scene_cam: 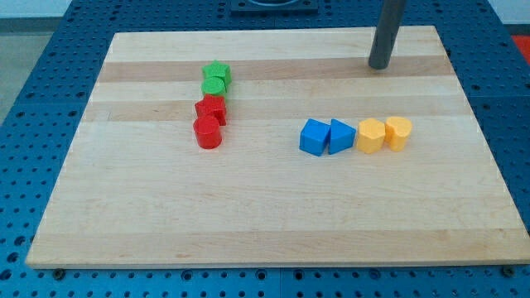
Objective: Place your hand at center of the board
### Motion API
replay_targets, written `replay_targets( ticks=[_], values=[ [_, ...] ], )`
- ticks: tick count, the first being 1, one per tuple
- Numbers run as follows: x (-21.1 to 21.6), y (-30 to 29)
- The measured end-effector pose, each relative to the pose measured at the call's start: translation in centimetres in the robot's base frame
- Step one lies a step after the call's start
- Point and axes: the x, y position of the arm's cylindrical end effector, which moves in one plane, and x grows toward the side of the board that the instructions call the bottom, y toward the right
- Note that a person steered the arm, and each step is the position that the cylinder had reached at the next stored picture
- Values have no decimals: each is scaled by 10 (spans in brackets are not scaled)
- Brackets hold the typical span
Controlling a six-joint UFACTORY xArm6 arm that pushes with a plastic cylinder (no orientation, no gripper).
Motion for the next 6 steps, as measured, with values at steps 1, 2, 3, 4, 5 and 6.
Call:
replay_targets(
  ticks=[1, 2, 3, 4, 5, 6],
  values=[
    [26, -36],
    [38, -82],
    [52, -108],
    [64, -141],
    [65, -169],
    [65, -186]
  ],
)
